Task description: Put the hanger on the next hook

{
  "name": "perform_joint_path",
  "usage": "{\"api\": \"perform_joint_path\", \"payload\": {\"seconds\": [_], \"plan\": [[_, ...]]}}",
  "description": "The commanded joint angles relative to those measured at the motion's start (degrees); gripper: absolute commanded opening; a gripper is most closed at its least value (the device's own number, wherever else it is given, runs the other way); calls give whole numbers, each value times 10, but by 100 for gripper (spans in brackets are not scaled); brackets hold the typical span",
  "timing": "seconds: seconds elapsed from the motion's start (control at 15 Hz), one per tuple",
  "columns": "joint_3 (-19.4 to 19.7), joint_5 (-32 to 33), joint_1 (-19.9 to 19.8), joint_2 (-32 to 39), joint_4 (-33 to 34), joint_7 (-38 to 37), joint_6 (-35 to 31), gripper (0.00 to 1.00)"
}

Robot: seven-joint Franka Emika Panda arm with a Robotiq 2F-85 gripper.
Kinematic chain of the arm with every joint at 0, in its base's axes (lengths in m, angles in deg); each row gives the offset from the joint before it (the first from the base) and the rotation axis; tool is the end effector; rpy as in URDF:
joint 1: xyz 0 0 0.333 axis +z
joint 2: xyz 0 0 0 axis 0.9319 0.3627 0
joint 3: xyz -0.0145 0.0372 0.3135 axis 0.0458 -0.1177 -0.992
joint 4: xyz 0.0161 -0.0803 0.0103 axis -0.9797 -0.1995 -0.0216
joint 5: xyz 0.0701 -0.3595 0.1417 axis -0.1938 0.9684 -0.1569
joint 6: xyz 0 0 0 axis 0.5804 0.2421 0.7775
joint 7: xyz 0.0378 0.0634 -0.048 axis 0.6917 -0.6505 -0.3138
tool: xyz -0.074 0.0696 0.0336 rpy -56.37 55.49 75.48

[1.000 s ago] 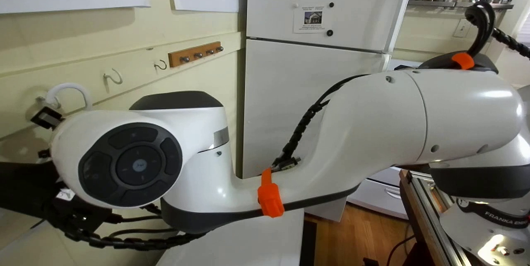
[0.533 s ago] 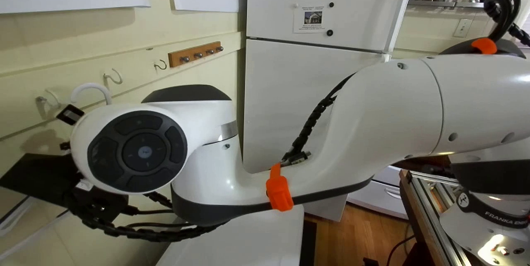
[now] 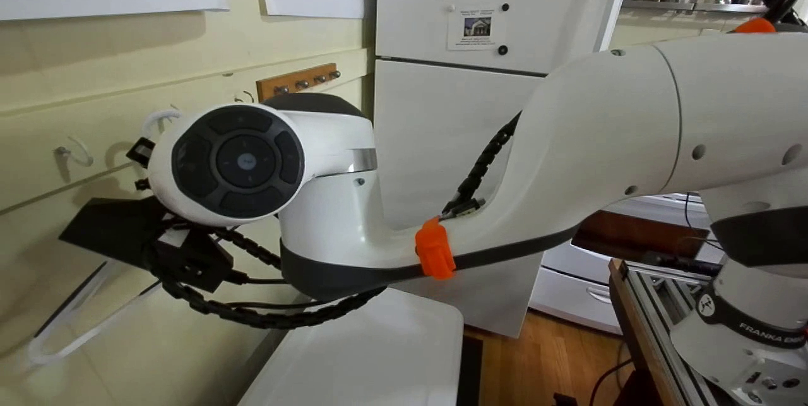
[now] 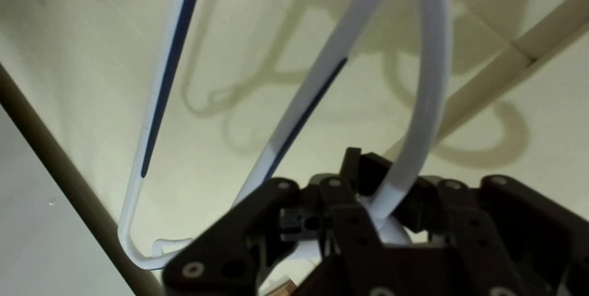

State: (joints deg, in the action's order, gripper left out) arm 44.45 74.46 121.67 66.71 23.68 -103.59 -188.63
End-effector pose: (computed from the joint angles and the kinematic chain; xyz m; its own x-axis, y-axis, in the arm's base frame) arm 0.7481 0.3007 0.3885 -0.1722 -0.7604 0.6262 -0.6035 -0.4210 -0.6772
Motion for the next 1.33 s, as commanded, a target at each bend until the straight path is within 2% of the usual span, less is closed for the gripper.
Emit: {"api": "perform_joint_path", "payload": {"seconds": [0.0,0.47,0.53,1.27], "plan": [[-11,5,9,-38,-53,43,-30,2],[-13,6,7,-67,-97,95,-49,2],[-6,0,0,-42,-61,78,-26,8],[-7,0,1,-46,-72,89,-31,8]]}}
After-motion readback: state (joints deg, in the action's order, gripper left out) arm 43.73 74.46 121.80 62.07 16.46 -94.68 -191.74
